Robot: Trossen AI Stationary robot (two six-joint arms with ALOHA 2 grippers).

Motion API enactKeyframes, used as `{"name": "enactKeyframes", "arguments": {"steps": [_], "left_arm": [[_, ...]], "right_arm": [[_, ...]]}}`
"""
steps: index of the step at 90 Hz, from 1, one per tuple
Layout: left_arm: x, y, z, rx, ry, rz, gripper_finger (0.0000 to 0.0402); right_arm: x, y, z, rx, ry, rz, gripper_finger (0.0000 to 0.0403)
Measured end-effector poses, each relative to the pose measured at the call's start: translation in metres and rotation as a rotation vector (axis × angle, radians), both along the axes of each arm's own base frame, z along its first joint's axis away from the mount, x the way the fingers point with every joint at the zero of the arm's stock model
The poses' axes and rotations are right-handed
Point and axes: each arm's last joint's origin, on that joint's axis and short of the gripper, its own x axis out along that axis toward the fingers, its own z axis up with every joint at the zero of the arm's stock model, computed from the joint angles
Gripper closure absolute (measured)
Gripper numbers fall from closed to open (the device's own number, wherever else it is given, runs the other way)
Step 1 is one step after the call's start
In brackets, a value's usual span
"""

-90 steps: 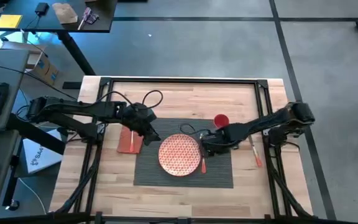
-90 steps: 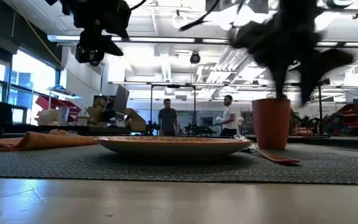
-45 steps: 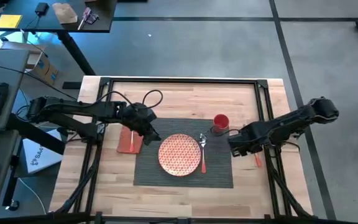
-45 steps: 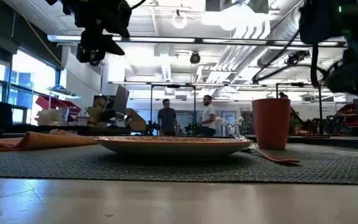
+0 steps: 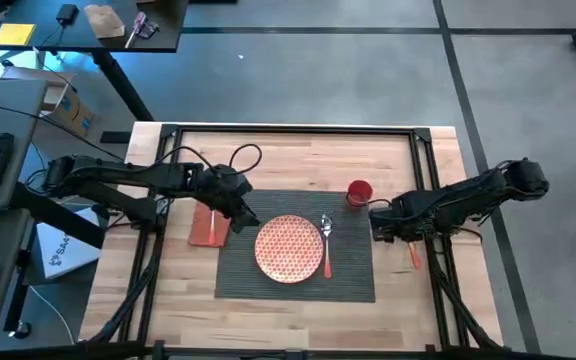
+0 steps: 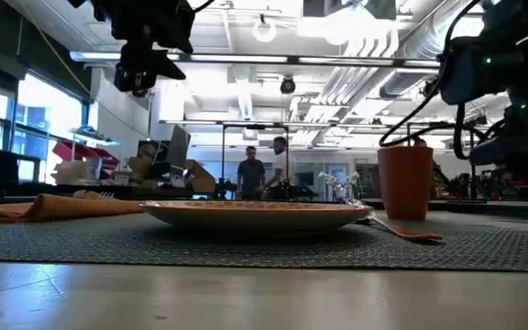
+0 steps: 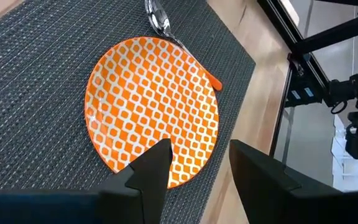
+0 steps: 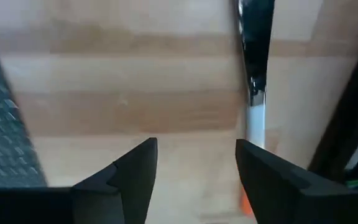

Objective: Set table place
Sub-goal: Put the orange table knife to the right side of the orange spoon on the table mat

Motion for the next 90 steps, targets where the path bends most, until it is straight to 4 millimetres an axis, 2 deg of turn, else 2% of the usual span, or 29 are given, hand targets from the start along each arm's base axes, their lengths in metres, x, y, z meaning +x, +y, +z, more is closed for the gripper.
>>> {"name": "enactKeyframes", "arguments": {"steps": [15, 33, 56, 75, 90], "left_arm": [[0.0, 0.0, 0.0, 0.0, -0.001, 0.0, 0.025], [0.0, 0.0, 0.0, 0.0, -0.002, 0.0, 0.025], [0.001, 0.0, 0.001, 0.006, -0.009, -0.005, 0.025], [0.0, 0.0, 0.0, 0.001, -0.007, -0.003, 0.025], [0.0, 0.0, 0.001, 0.0, -0.008, -0.003, 0.025]], "right_arm": [[0.0, 0.005, 0.001, 0.036, 0.01, 0.006, 0.0259], [0.003, 0.019, 0.021, 0.052, 0.035, 0.098, 0.0303], [0.002, 0.035, 0.014, -0.058, 0.092, 0.12, 0.0394], [-0.002, 0.059, 0.017, -0.095, 0.145, 0.195, 0.0402], [-0.007, 0.073, 0.008, -0.149, 0.212, 0.215, 0.0403]]}}
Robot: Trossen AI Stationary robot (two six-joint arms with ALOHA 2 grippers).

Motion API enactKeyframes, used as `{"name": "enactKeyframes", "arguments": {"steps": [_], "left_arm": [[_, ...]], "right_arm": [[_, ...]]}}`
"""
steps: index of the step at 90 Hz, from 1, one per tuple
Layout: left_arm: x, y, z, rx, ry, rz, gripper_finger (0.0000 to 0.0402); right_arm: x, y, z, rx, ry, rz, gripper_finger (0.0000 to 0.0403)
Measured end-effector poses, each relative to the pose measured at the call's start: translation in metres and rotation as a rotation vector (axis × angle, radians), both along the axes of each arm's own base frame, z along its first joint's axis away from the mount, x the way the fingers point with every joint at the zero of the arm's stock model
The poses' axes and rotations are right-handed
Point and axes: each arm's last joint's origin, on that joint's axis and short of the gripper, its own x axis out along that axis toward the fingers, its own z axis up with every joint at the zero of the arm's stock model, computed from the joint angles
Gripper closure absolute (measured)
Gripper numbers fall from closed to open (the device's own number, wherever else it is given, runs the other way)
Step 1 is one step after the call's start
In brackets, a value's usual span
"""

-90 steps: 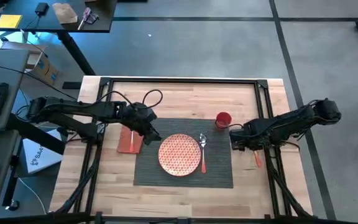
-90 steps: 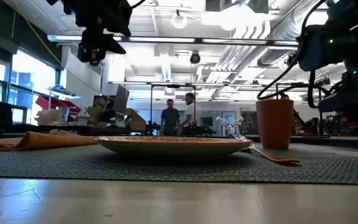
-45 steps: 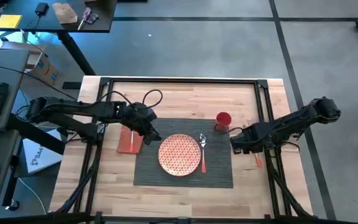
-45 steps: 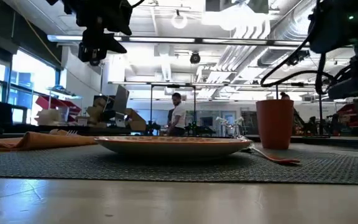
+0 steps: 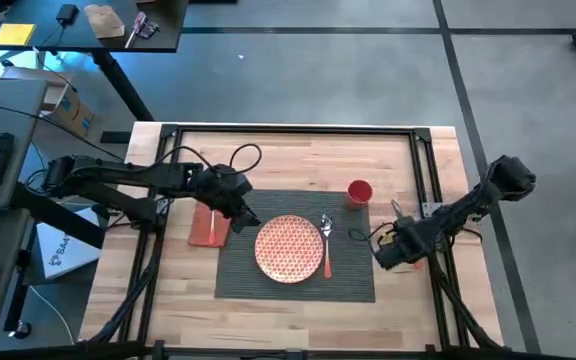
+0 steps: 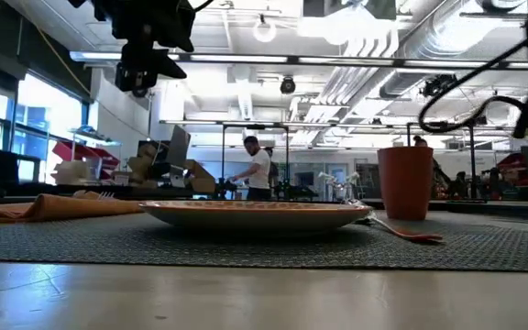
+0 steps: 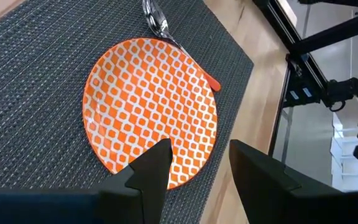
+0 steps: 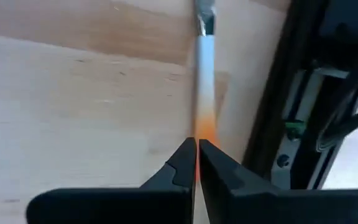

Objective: Set table place
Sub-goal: Put the orange table knife to the right side of the orange spoon on the table mat

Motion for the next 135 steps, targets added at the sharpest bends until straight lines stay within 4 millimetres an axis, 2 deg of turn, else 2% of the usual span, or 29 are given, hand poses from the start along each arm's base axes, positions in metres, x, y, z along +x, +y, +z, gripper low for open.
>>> {"name": "enactKeyframes", "arguments": {"steps": [19, 40, 69, 85, 92, 99, 112, 135], "left_arm": [[0.0, 0.0, 0.0, -0.008, 0.002, 0.006, 0.025], [0.0, 0.0, 0.0, -0.022, 0.004, 0.018, 0.025], [0.003, 0.0, 0.004, -0.021, -0.046, 0.018, 0.025], [0.003, 0.0, 0.004, -0.021, -0.048, 0.019, 0.025], [0.003, 0.0, 0.004, -0.021, -0.048, 0.019, 0.025], [0.003, 0.0, 0.004, -0.021, -0.048, 0.018, 0.025], [0.003, 0.0, 0.004, -0.021, -0.047, 0.017, 0.025], [0.003, -0.002, 0.004, -0.065, -0.047, -0.032, 0.025]], "right_arm": [[0.001, 0.01, -0.023, -0.046, 0.14, 0.016, 0.0403], [0.001, 0.021, -0.031, -0.037, 0.119, 0.009, 0.0402], [0.026, 0.053, -0.007, 0.058, -0.122, 0.007, 0.0403], [0.026, 0.065, 0.022, -0.054, -0.115, -0.073, 0.0403], [0.029, 0.07, 0.034, -0.093, -0.15, -0.088, 0.0403], [0.034, 0.073, 0.038, -0.11, -0.227, -0.076, 0.04], [0.04, 0.071, 0.028, -0.152, -0.337, -0.051, 0.0363], [0.046, 0.072, 0.003, -0.261, -0.337, -0.019, 0.0238]]}}
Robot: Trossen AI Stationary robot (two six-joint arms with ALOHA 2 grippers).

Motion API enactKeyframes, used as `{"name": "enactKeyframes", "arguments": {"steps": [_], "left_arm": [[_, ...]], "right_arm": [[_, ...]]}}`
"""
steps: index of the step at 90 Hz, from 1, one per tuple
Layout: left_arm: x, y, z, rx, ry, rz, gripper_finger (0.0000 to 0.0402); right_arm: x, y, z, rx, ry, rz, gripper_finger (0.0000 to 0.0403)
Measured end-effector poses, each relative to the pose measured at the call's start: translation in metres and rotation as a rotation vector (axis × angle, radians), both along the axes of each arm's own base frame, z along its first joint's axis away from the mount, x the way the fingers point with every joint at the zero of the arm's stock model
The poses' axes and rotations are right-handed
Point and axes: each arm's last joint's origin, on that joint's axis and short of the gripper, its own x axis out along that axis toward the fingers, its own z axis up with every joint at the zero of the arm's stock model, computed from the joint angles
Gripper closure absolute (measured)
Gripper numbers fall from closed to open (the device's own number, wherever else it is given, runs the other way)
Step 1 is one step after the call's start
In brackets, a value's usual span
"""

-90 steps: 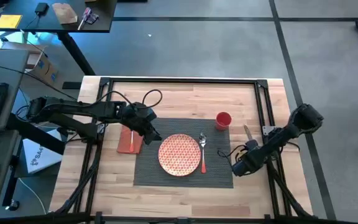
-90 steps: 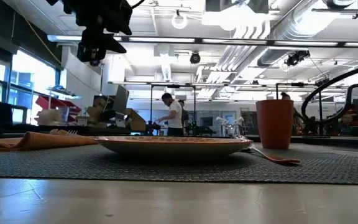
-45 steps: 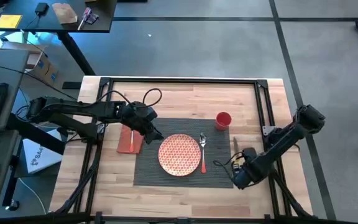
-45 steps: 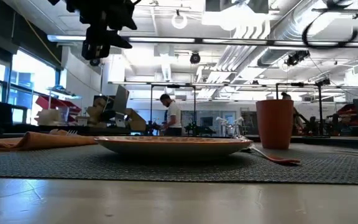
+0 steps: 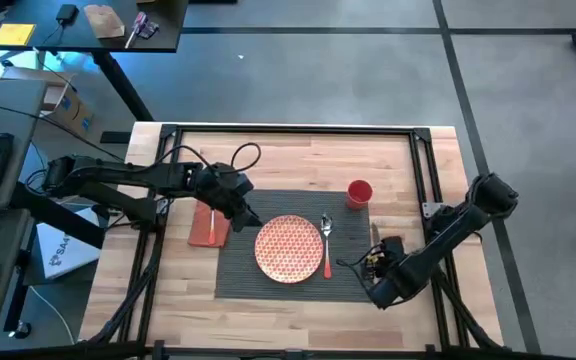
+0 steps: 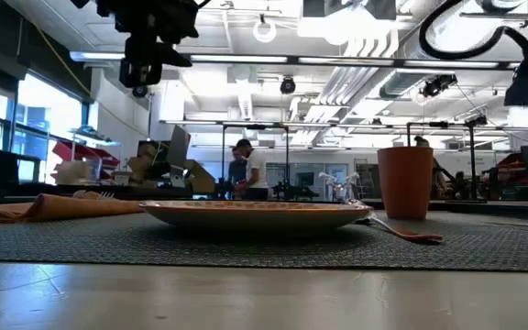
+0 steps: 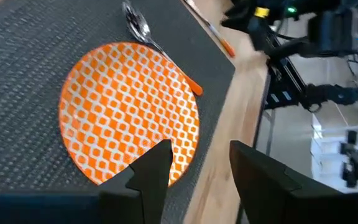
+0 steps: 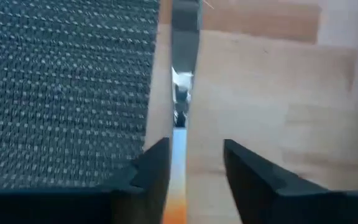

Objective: Set table place
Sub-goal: Put the orange table knife to the right side of the orange spoon on the table mat

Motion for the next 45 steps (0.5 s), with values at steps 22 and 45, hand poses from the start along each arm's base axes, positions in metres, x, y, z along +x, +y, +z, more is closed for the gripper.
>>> {"name": "enactKeyframes", "arguments": {"steps": [22, 45], "left_arm": [[0.0, -0.001, 0.0, -0.069, 0.017, 0.027, 0.025], [0.002, -0.001, 0.004, -0.119, -0.013, 0.038, 0.025]], "right_arm": [[0.012, 0.01, -0.043, -0.074, 0.044, 0.008, 0.0243], [0.01, 0.017, -0.048, -0.087, 0.027, 0.063, 0.0389]]}}
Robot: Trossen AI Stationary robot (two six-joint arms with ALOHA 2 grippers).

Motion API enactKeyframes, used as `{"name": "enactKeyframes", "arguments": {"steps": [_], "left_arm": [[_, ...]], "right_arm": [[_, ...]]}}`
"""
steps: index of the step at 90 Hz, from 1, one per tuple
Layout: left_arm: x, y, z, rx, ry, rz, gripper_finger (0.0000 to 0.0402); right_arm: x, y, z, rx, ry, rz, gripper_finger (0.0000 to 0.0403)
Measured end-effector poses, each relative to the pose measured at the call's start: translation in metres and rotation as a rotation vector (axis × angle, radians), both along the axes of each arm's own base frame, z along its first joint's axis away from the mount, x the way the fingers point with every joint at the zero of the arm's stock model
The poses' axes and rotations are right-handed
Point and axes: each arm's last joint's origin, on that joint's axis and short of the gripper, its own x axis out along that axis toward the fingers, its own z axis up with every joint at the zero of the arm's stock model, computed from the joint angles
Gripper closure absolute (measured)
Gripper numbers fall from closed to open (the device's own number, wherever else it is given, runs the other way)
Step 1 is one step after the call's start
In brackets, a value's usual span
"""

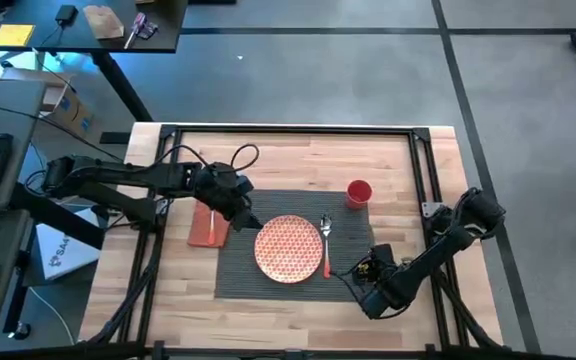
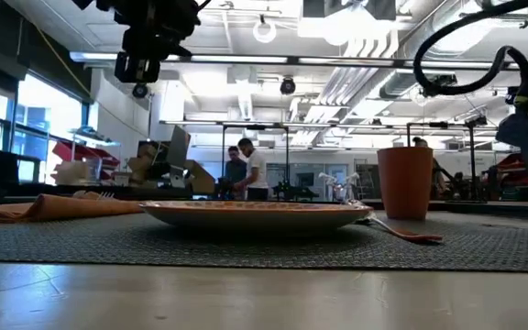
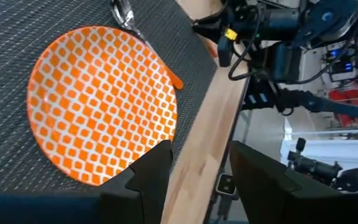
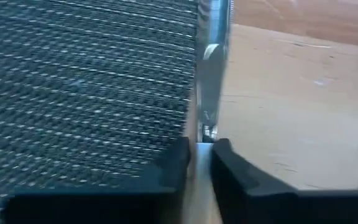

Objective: Set table place
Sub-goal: Put the orange table knife to the right side of the orange spoon on the table mat

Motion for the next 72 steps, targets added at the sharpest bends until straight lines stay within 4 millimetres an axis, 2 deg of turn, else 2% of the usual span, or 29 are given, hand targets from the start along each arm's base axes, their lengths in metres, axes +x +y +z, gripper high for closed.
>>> {"name": "enactKeyframes", "arguments": {"steps": [26, 48, 62, 72], "left_arm": [[0.0, 0.0, 0.0, 0.011, -0.005, -0.001, 0.025], [0.0, 0.0, 0.0, 0.017, -0.01, -0.008, 0.025], [0.0, 0.0, 0.0, 0.032, -0.015, -0.018, 0.025], [0.0, 0.0, 0.0, 0.044, -0.02, -0.027, 0.025]], "right_arm": [[-0.014, -0.007, 0.032, 0.109, 0.048, -0.017, 0.0403], [-0.019, -0.01, 0.067, 0.108, -0.168, 0.062, 0.0402], [-0.018, -0.012, 0.076, 0.101, -0.245, 0.084, 0.0402], [-0.005, -0.014, 0.076, 0.13, -0.319, 0.064, 0.0402]]}}
